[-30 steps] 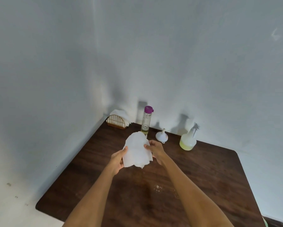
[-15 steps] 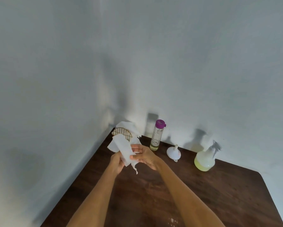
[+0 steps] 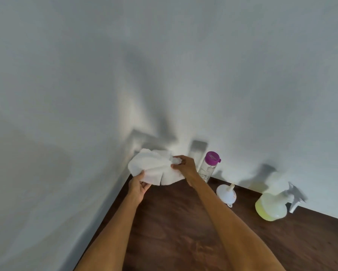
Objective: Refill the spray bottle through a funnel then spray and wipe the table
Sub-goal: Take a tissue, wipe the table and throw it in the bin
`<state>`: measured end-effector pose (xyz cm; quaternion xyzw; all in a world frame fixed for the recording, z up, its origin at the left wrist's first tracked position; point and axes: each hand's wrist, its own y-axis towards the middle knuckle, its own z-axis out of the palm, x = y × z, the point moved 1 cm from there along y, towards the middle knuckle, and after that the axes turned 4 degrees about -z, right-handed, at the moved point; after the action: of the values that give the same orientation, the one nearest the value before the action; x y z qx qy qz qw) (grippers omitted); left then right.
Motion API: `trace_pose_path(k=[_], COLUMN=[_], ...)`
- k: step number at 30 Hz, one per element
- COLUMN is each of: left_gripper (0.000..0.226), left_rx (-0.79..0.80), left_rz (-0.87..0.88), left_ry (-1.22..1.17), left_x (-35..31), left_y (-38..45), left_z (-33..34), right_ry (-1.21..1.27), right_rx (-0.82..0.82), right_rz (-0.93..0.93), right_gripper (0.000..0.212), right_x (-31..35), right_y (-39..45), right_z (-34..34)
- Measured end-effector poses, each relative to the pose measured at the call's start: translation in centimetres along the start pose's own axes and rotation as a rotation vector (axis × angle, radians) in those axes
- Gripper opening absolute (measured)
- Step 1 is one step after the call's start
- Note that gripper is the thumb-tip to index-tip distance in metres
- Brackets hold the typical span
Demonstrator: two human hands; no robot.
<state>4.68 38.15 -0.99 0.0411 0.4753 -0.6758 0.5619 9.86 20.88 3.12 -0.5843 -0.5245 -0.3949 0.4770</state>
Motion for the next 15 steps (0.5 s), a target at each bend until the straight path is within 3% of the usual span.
trace_pose_path(k=[4, 6, 8, 12, 15], left_gripper=[0.041, 0.041, 0.033, 0.012, 0.014], left_rx=[-0.057, -0.055, -0.056, -0.145, -0.248], left_rz=[-0.013, 0.002, 0.013, 0.024, 0.021], left_ry=[0.042, 0.048, 0.061, 0.033, 0.031], left_x=[0.2, -0.1, -0.5, -1.0, -1.0], left_y=[2.0, 2.6, 3.4, 4.8, 5.1], left_z=[-1.3, -1.2, -1.0, -1.7, -3.4], right_ry=[-0.061, -0.048, -0.079, 0.044, -0.121], right_rx=[0.067, 0.227, 0.250, -0.006, -0.290], right_rz=[-0.064, -0.006, 0.064, 0.116, -0.093], right_gripper=[0.033, 0.024, 0.012, 0.007, 0.006], right_x=[2.7, 3.3, 2.9, 2.9, 4.8], right_y=[3.1, 3.9, 4.3, 5.3, 6.8], right_z=[0.0, 0.7, 1.5, 1.9, 1.0])
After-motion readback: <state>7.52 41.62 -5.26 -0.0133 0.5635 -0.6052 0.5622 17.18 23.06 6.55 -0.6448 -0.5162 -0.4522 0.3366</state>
